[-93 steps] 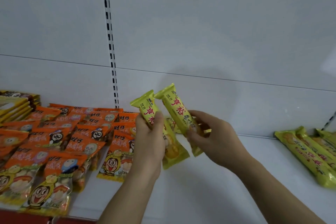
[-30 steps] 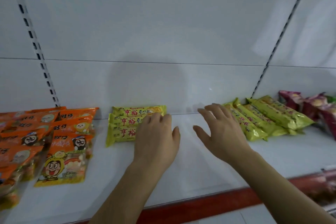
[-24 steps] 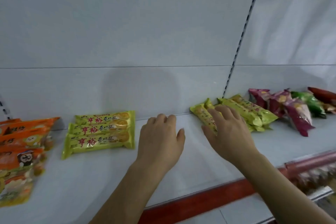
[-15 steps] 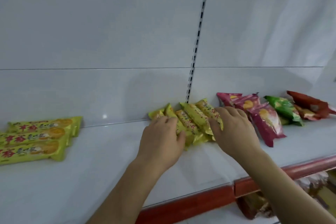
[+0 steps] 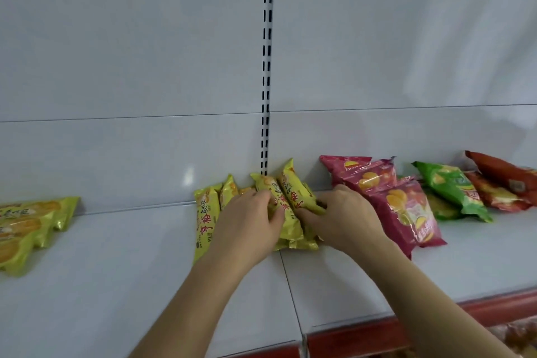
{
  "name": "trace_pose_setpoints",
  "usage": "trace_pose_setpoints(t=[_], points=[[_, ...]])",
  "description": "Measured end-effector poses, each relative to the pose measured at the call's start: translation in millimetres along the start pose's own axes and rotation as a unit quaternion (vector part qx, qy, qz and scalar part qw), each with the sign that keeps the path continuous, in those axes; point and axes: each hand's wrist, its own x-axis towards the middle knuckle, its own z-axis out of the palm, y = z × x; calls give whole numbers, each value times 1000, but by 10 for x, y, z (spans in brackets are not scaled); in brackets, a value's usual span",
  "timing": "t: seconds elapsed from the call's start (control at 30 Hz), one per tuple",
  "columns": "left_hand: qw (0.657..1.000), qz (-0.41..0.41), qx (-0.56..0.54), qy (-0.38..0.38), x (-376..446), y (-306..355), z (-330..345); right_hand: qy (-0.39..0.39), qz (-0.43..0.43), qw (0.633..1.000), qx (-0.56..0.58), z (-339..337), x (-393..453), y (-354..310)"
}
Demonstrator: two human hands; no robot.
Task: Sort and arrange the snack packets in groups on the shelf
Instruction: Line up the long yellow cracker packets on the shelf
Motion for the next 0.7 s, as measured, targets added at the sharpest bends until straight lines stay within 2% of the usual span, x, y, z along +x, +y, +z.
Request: trace_pose_setpoints(t=[0.13,0.23,0.27,0.37,0.43,0.5,0.53,0.6,0.67,0.7], points=[[999,-2,-12,30,35,39,-29,13,37,994,99,-86,-2,25],[987,-35,-144,62,60,98,-77,78,44,970,228,-255,-104,-28],[973,-59,-220,50,73,126,-103,88,28,963,254,-282,-153,-93],[896,-116,-428,12,118,163,-152,85,-70,961,254,-207,-310,-331],[868,-126,-480,33,84,139,-208,70,-132,953,262,-122,-374,-422],[860,-128,-490,67,58,42,-287,65,-129,937,317,-132,-340,-415],[861,-130,-486,80,43,-21,-349,95,-119,937,313,-150,-278,-380],[862,-136,-481,81,-1,-173,-463,136,-138,964,179,-170,-77,-274],[854,-141,-498,50,-82,-307,-540,49,-181,982,19,-115,129,-193],[852,-144,-502,41,-125,-362,-557,-5,-208,977,-37,-89,206,-176]])
